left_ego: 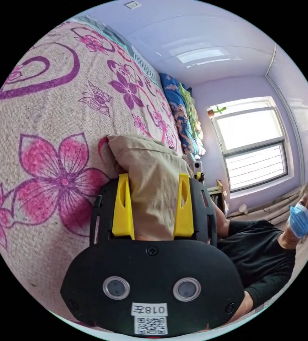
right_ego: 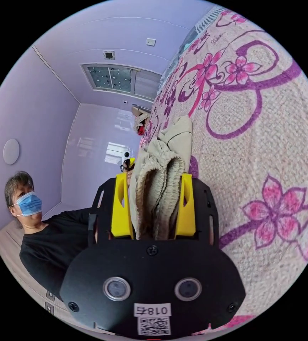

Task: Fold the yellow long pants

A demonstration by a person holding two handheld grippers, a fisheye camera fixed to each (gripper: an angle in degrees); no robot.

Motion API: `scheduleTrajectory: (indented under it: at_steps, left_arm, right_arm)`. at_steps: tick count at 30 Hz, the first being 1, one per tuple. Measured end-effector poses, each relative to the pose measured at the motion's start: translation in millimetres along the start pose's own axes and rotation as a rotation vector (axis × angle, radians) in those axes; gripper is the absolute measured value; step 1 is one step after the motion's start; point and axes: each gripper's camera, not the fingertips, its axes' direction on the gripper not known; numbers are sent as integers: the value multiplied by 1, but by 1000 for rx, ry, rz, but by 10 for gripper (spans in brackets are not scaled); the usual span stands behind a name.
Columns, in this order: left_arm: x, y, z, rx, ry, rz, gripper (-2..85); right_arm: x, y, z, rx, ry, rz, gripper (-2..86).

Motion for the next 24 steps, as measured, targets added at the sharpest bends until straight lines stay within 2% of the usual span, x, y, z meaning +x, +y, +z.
scheduleTrajectory:
  at_steps: [2,5,8,11,14,16,20,24]
  left_arm:
    - [6,7,0,21,-24,4,176]
    - [12,15,6,62,15,-19,160]
    - [30,22,14,58,-27,0,80]
    - [57,35,16,93,-84,37,40]
    - [91,57,6,186,-141,111,32]
    - [125,72,5,222,-227,210,28]
    - [230,116,17,296,-560,462,23]
    - [343,161,41,374,-840,647,21]
  right_arm:
    - [-3,10,-9,30,74,-18,187]
    - [10,20,-1,64,54,-3,183]
    - [15,23,32,29,26,-10,175]
    - [18,27,76,-80,21,-11,110]
    - [21,44,92,-12,101,-24,79]
    - [8,58,107,28,197,-96,76]
    - [-53,106,162,127,547,-357,74]
    - [-91,153,202,214,726,-485,73]
